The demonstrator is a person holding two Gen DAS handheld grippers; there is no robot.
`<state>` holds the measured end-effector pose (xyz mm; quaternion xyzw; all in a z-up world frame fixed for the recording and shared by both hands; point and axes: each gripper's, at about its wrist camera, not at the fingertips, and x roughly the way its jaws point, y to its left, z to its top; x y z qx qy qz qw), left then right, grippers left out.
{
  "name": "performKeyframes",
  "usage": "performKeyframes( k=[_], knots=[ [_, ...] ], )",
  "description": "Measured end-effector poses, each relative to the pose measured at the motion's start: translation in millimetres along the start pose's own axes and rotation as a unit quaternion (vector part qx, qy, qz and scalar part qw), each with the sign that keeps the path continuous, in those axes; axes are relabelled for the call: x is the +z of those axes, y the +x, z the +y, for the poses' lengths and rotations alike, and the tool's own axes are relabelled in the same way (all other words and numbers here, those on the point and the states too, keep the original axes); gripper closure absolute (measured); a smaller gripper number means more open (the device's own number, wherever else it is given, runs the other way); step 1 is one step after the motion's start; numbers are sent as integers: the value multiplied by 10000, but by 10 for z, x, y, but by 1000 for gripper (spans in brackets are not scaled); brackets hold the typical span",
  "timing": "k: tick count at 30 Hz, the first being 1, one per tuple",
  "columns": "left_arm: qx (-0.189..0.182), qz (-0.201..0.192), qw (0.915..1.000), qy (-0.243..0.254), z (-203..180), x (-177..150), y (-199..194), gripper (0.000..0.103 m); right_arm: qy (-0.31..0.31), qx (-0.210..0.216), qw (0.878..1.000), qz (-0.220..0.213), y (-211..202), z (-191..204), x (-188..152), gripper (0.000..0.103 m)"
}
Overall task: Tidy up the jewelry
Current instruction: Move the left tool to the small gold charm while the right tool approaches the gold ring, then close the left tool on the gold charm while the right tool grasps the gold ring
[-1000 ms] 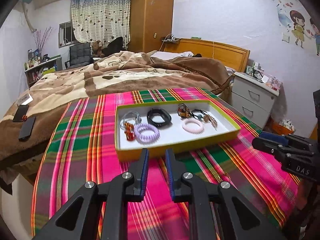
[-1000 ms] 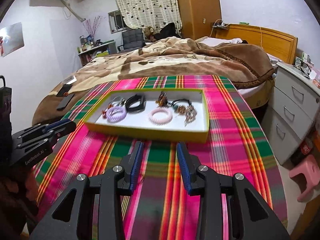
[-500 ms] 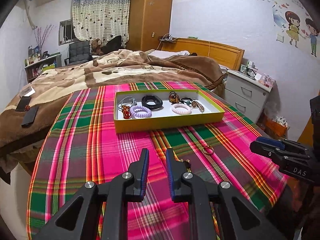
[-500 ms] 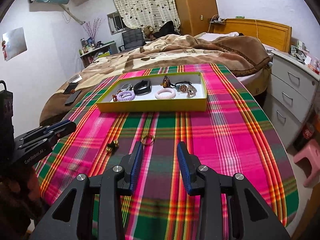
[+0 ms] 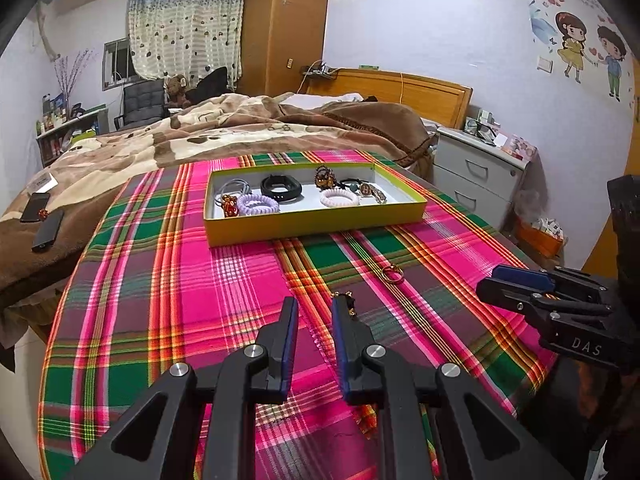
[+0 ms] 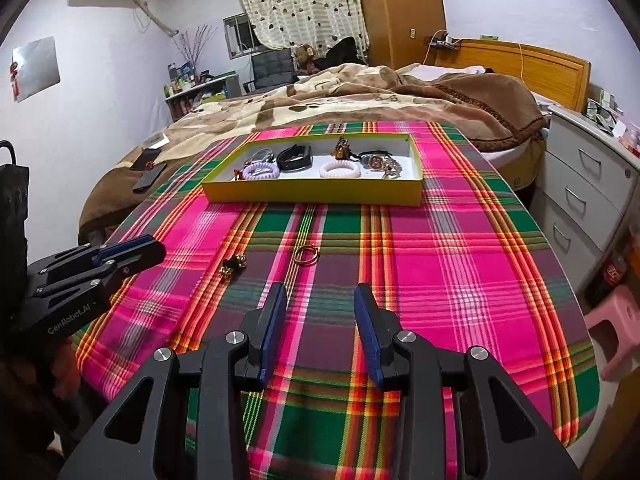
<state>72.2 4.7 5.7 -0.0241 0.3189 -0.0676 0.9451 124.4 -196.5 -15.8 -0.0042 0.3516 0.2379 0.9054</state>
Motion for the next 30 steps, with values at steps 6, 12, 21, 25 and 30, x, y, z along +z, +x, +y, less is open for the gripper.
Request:
performKeyframes(
  k=[6,12,21,25,30],
  knots=[
    [-21,142,9999,26,-7,-5,134,87,-53,27,10000,79,89,6,14,67],
    [-83,288,9995,58,-46,5,269,85,-119,48,9999,104,167,13,57,67],
    [-168,642,9978,23,-90,36,502,76,-153,70,9997,157,300,9,139,66],
    [-213,753,9969,48,-127,47,566,76,-141,86,9997,197,346,-5,156,66],
    [-176,891,9958,64,-152,68,655,76,-140,106,9995,249,399,-16,176,66]
  ],
)
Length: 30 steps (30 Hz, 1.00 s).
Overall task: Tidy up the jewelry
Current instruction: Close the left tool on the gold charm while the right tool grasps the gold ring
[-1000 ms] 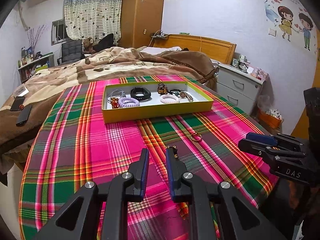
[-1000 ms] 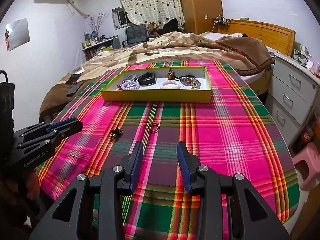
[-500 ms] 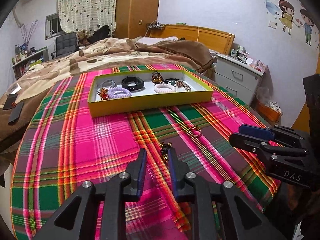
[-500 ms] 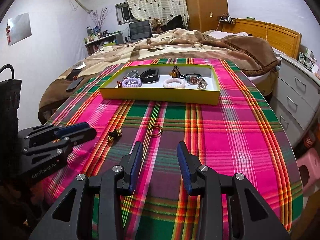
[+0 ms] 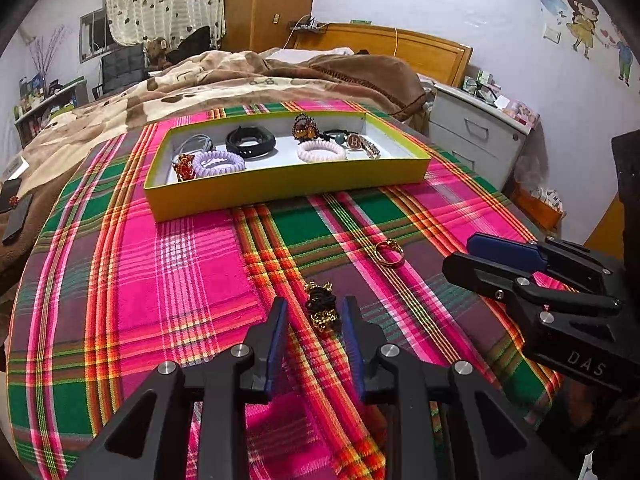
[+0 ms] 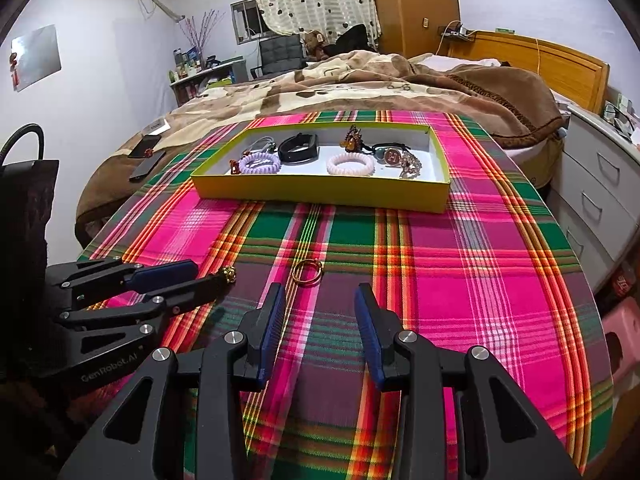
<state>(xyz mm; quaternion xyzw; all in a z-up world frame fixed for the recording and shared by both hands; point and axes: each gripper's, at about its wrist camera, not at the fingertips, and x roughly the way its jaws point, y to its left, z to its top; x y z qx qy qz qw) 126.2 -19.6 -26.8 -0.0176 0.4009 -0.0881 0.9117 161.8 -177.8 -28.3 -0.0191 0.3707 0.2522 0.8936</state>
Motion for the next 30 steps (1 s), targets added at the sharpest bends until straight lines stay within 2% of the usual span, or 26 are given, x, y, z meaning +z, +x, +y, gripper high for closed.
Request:
performKeyframes(
  k=[9,12,19,30],
  knots=[
    [146,150,9998,44,20,26,83,77,-42,14,9999,104,107,-3,44,66],
    [130,146,9998,51,32,28,76,88,-60,31,9999,155,148,4,61,66],
    [115,110,9999,-2,110,25,38,88,-164,40,9993,340,283,57,98,66],
    [70,38,9998,-191,273,34,-19,88,-700,-98,9947,743,565,132,203,66]
  ],
)
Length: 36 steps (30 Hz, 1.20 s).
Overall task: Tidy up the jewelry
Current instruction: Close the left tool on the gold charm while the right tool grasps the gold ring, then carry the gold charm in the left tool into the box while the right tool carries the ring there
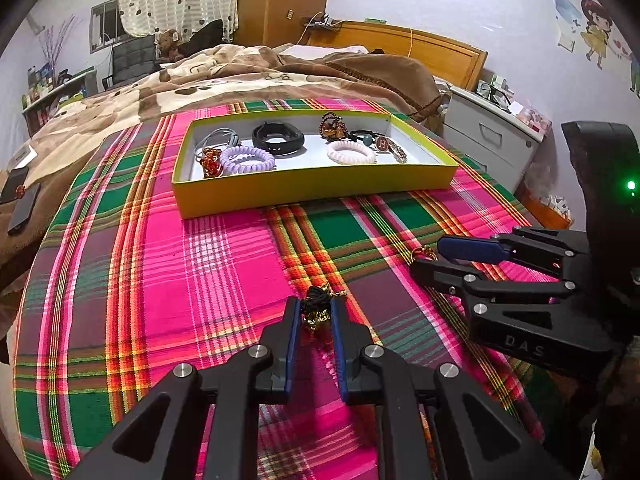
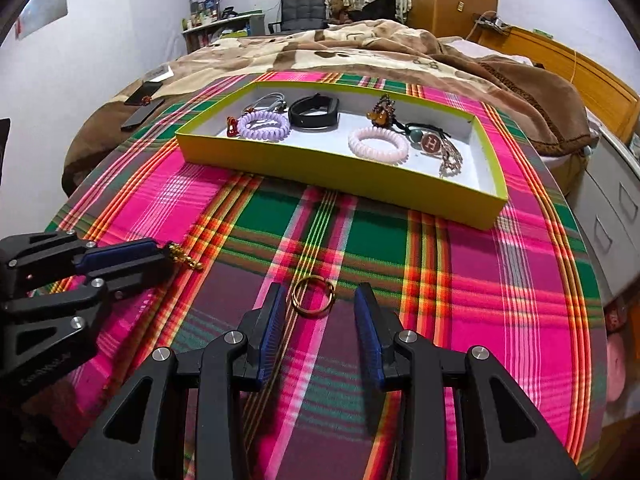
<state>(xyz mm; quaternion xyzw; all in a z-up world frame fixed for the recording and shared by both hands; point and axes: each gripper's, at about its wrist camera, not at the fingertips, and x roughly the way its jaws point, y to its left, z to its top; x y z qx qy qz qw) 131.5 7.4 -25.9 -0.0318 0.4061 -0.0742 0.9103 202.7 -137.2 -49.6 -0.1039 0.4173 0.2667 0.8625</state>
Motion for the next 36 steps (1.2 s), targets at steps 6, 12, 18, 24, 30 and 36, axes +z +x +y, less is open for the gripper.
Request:
performKeyframes(
  k=[6,12,18,24,30,36],
  knots=[
    [-77,-25,9999,-65,40,-3,-4,88,-113,-46,9999,62,15,35,18,67],
    [-78,-31,9999,-66,46,-2,-14,88,-174,-67,9998,13,-4,79,0,79],
    [-121,-98,9998,-87,53,-8,-66,88,-71,2,10000,-44,-49,52,-26,79],
    [-129,-172,9997,-98,53,3,-122,88,64,38,9998,-199,-155,20,-35,79],
    [-131,-251,9996,-84,36,29,-181,88,259,86,9989,-386,-265,-39,2,79],
    [-100,-342,9994,-17,30,101,-236,88,372,102,9981,-472,-323,-101,39,79]
  ],
)
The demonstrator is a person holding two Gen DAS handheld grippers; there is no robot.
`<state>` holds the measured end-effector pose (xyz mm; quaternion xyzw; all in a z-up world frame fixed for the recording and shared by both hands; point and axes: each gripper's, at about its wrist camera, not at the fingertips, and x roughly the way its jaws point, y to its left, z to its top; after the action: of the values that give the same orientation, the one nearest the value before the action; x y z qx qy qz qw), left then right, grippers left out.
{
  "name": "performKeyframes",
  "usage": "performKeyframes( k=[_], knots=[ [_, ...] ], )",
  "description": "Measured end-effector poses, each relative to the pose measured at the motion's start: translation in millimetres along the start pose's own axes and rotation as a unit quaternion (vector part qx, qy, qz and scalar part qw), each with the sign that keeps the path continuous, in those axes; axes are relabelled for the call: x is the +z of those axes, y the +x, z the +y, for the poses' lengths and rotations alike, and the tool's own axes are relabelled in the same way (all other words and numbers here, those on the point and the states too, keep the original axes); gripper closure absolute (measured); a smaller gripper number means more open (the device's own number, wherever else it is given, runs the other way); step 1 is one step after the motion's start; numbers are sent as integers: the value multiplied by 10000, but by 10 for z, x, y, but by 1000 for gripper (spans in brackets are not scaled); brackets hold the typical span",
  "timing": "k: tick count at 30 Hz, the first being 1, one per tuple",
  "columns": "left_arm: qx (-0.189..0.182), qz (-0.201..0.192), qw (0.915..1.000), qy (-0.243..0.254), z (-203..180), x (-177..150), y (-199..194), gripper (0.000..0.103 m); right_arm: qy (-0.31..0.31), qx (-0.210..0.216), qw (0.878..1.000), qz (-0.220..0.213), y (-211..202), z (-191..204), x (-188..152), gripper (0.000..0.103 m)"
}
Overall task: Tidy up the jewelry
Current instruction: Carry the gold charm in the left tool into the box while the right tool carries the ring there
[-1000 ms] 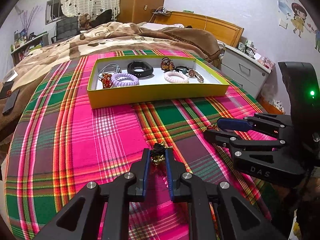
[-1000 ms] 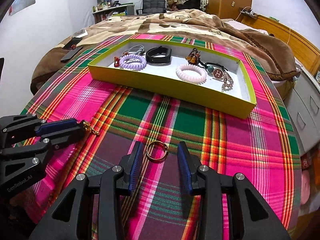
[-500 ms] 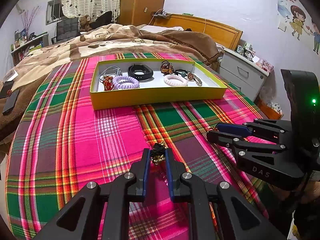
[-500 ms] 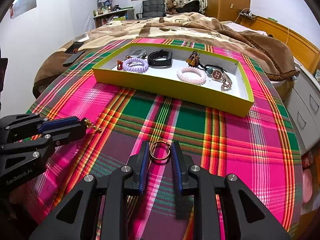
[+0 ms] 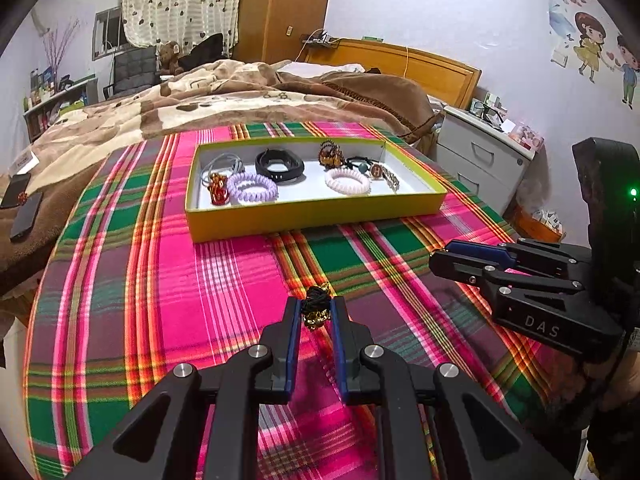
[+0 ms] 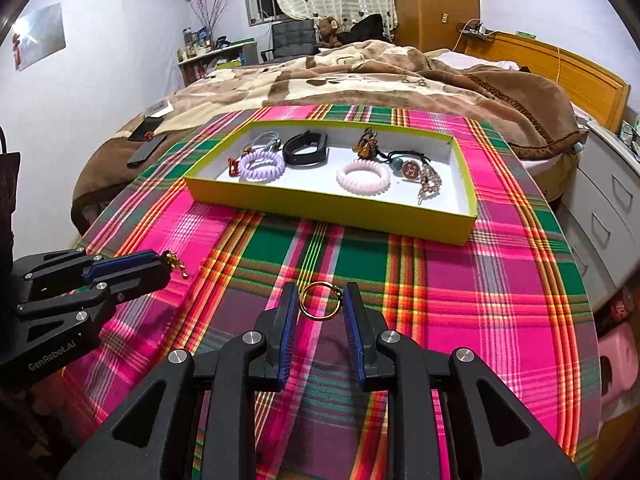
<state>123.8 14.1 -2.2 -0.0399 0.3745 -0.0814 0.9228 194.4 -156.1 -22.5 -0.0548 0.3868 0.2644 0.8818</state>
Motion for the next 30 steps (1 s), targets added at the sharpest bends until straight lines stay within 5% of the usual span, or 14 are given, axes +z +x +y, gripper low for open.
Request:
performKeyframes(
  k=[17,30],
  knots=[
    [264,-421,9987,131,274,612,61,88,108,-140,9992,-351,-36,-283,450,79],
    [29,-356,9989,312,240,964,513,88,197,-183,9993,-255,312,-494,776,79]
  ],
)
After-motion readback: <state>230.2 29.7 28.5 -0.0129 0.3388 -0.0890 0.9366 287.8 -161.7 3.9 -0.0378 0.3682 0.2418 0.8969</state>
